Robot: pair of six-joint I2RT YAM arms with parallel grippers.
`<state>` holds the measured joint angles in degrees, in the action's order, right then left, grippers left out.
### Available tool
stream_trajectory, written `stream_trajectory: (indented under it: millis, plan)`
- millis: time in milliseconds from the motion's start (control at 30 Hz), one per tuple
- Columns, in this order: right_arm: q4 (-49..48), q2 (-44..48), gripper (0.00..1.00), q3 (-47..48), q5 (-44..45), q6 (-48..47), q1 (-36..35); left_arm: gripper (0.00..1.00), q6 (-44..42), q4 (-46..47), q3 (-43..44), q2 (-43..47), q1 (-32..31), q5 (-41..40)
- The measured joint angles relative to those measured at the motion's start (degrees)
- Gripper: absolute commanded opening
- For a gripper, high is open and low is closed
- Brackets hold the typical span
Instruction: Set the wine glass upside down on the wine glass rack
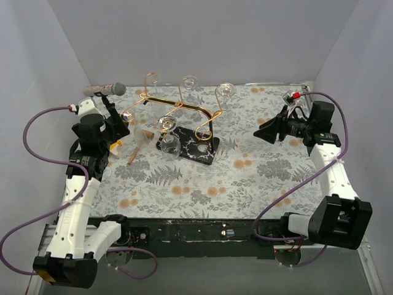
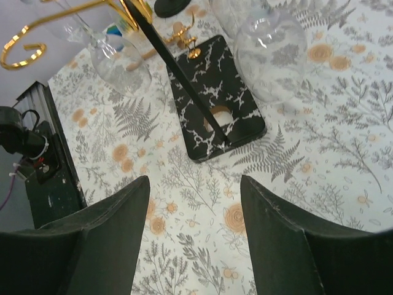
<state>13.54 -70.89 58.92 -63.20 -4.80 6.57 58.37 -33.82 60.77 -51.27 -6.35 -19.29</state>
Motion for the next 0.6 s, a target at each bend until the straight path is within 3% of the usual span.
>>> stream_trajectory:
  millis: [267,500,600]
  plan:
    - [1.33,-0.72,0.68,-4.42,-1.25,-4.79,0.61,0.87,-0.26,-1.22,0.02,-3.21,4.72,0.66]
    - [1.51,-0.04,0.68,-4.44,-1.95,-5.77,0.61,0.69,-2.47,-2.60,0.02,-5.42,6.80,-3.50]
    - [1.51,0.22,0.68,-4.44,-2.56,-5.75,0.59,0.68,-3.19,-3.04,-0.04,-5.46,8.24,-5.51]
